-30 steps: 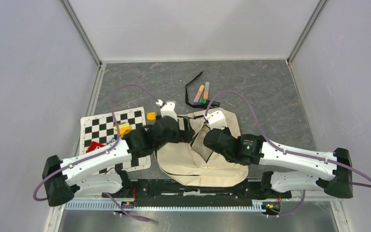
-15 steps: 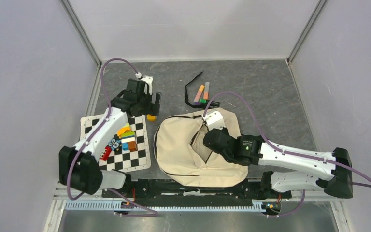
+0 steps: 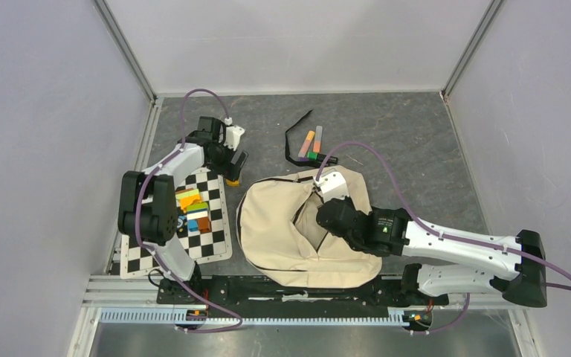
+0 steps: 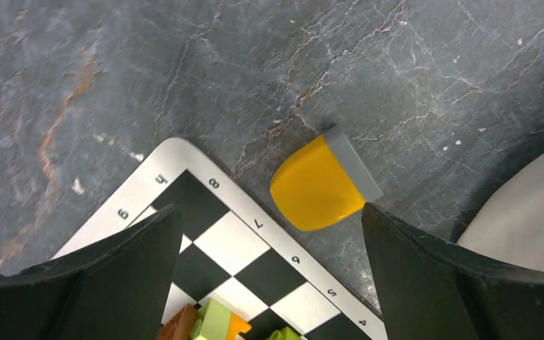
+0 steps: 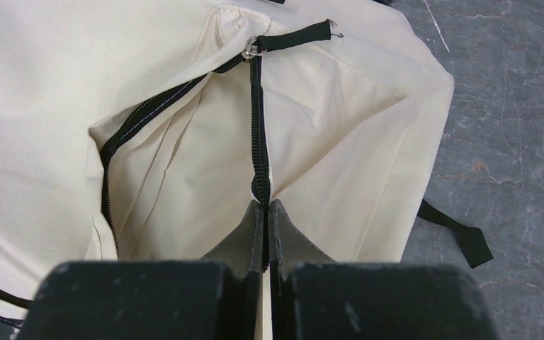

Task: Pack the student bag
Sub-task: Pick up the stationery from the center of the board.

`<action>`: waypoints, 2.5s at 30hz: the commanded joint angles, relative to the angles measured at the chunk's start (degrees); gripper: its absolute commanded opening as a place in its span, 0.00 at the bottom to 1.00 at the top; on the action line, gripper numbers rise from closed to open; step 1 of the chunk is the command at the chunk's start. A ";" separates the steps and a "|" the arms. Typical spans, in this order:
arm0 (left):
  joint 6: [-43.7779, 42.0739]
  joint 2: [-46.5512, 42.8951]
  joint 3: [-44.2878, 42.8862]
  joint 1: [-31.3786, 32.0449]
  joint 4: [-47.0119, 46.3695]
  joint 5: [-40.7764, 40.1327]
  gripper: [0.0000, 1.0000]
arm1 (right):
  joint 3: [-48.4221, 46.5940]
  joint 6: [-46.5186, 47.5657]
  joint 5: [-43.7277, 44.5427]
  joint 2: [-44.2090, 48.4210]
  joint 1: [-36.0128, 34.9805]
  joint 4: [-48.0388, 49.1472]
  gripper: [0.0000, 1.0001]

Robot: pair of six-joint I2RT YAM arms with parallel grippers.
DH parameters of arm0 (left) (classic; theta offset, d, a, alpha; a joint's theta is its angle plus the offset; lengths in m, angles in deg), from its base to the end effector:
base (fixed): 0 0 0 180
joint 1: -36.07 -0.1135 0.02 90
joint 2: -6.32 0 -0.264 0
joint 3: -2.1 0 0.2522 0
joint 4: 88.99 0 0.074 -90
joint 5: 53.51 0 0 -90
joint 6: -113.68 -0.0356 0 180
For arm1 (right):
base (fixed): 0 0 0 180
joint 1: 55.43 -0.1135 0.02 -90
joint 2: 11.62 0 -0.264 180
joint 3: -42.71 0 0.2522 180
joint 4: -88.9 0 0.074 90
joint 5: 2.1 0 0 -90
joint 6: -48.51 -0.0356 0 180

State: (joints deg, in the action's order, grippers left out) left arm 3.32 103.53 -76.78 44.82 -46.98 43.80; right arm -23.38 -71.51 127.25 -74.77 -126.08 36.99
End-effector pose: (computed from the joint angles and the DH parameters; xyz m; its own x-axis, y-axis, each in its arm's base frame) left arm 0.3419 -0.0572 0.2011 -0.7311 0.4617 -0.5024 0.4986 0.8641 0.0685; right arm 0.0940 0.1994 0.2854 -0.5124 -0.2916 -0.8077 -0.3873 0.9180 -0.0857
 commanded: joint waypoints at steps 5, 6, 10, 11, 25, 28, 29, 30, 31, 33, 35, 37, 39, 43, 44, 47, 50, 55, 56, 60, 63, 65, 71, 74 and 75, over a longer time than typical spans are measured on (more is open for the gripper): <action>-7.76 6.68 -8.07 -0.05 2.69 6.84 0.99 | -0.75 0.69 0.60 0.19 -0.10 2.12 0.00; -7.89 7.56 -8.79 -0.05 3.56 7.17 0.99 | -0.82 0.71 0.54 0.07 -0.13 2.12 0.00; -8.29 9.86 -9.85 0.01 5.42 9.04 0.98 | -0.84 0.76 0.45 -0.54 -0.12 2.12 0.00; -8.48 10.32 -9.93 0.04 5.94 9.45 0.98 | -0.92 0.81 0.39 -0.69 -0.10 2.12 0.00; -8.37 10.53 -8.26 3.19 10.51 6.72 0.95 | 0.13 0.11 0.11 -0.32 -0.10 2.06 0.00; -7.25 9.51 -7.41 4.61 10.58 3.27 0.92 | 0.29 -0.09 -0.05 -0.15 -0.17 2.08 0.00; -6.72 9.25 -7.24 5.05 10.76 2.28 0.91 | 0.39 -0.20 -0.05 -0.17 -0.11 2.12 0.00; -5.81 9.14 -7.13 5.50 10.77 0.30 0.89 | 0.52 -0.17 -0.10 -0.04 -0.10 2.20 0.00; -5.02 9.20 -7.35 5.97 10.75 -1.73 0.87 | 0.57 -0.29 -0.14 -0.08 -0.12 2.20 0.00; -2.68 9.70 -8.20 6.36 11.50 -5.06 0.86 | 0.74 -0.30 -0.39 0.04 -0.10 2.40 0.00; -0.71 10.25 -8.82 6.36 12.44 -5.39 0.86 | 1.00 -0.26 -0.52 0.24 -0.15 2.64 0.00; 1.47 11.12 -9.63 6.35 13.62 -6.45 0.87 | 1.27 -0.34 -0.64 0.53 -0.12 2.88 0.00; 3.02 11.96 -10.18 6.36 14.36 -6.57 0.88 | 1.53 -0.37 -0.70 0.73 -0.13 3.06 0.00; 6.02 13.87 -12.18 6.54 15.91 -6.08 0.86 | 1.97 -0.56 -0.77 1.21 -0.10 3.39 0.00; 6.88 14.27 -12.58 6.54 16.47 -5.99 0.85 | 2.13 -0.65 -0.78 1.34 -0.10 3.42 0.00; 8.31 15.11 -13.69 6.63 16.90 -3.46 0.77 | 2.32 -0.71 -0.78 1.69 -0.11 3.59 0.00; 9.81 15.88 -14.56 6.71 16.80 -2.84 0.68 | 2.50 -0.79 -0.90 1.82 -0.10 3.57 0.00; 12.07 16.50 -16.26 6.72 16.08 -4.14 0.52 | 3.07 -1.08 -0.95 2.34 -0.10 3.61 0.00; 12.67 15.93 -16.16 6.72 15.54 -4.35 0.50 | 3.12 -1.10 -0.87 2.51 -0.10 3.61 0.00; 14.30 12.27 -15.27 6.87 14.00 -4.42 0.45 | 2.88 -0.96 -0.63 2.66 -0.13 3.59 0.00; 15.27 8.50 -13.51 7.04 13.35 -4.59 0.45 | 2.43 -0.64 -0.37 2.43 -0.10 3.61 0.00; 16.06 6.09 -12.10 7.23 13.06 -5.12 0.45 | 2.16 -0.40 -0.31 2.18 -0.10 3.57 0.00; 18.38 -0.15 -9.39 7.90 13.29 -6.86 0.45 | 1.29 0.51 -0.43 1.54 -0.10 3.61 0.00; 20.97 -4.37 -8.04 9.06 13.31 -5.47 0.45 | 0.93 0.85 -0.29 1.78 -0.10 3.54 0.00; 22.30 -5.96 -7.62 9.77 13.32 -5.33 0.46 | 0.84 1.00 -0.23 1.86 -0.10 3.56 0.00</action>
State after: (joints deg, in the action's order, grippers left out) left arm 19.89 103.81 -85.87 52.74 -32.33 38.01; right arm -20.30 -71.38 125.99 -73.57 -126.08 39.54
